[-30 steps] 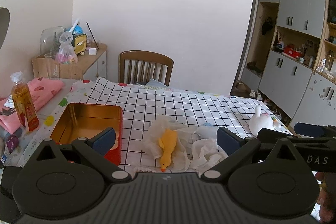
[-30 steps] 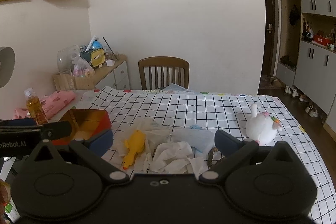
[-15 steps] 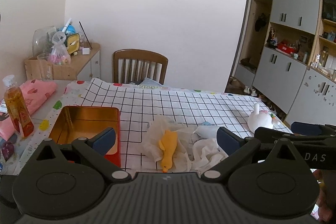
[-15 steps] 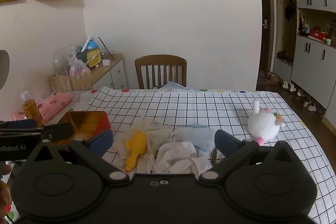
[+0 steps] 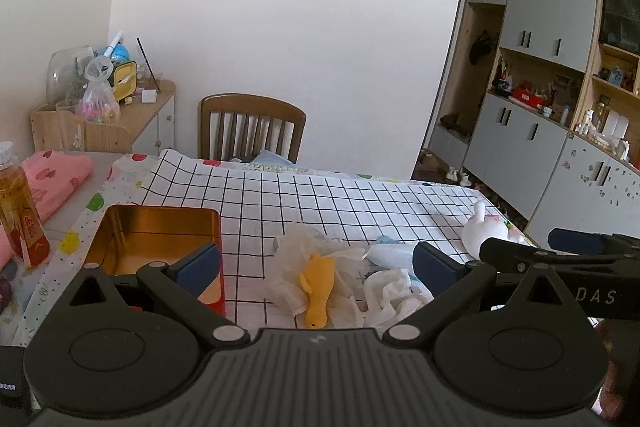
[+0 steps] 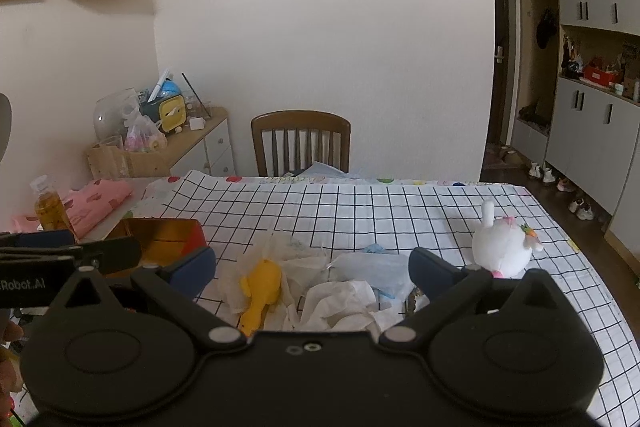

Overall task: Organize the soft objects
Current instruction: 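Move both tools toward the items beside the red tin box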

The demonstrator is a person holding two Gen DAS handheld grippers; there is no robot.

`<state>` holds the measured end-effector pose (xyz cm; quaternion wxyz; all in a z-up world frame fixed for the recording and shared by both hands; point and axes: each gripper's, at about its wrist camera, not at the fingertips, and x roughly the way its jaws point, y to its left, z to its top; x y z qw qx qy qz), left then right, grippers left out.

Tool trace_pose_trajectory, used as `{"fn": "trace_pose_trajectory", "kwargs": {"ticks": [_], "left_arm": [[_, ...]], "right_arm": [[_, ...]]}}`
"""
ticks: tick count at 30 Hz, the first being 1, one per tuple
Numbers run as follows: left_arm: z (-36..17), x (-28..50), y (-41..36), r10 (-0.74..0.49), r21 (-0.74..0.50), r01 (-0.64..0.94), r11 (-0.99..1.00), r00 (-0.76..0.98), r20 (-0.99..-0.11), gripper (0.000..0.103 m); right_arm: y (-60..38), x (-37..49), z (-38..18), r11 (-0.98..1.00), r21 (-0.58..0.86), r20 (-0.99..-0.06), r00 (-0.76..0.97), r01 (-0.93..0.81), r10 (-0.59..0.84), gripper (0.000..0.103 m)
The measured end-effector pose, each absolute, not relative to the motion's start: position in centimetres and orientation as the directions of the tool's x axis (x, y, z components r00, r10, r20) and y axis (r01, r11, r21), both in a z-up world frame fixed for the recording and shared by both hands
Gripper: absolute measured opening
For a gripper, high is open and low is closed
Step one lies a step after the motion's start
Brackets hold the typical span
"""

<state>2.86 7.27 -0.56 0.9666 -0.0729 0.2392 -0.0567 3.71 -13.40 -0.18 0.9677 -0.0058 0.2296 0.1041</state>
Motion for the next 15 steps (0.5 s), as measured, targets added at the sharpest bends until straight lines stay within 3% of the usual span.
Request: {"fn": "trace_pose_trajectory", "kwargs": {"ticks": [15], "left_arm": [[-3.2, 5.1, 8.7, -0.164, -0.193, 0.076, 0.978, 0.854, -0.494, 0.103]], "right_arm": [[-12.5, 6.0, -1.6, 0.976, 0.010, -0.513, 0.837, -0.218, 0.192, 0.102]]}}
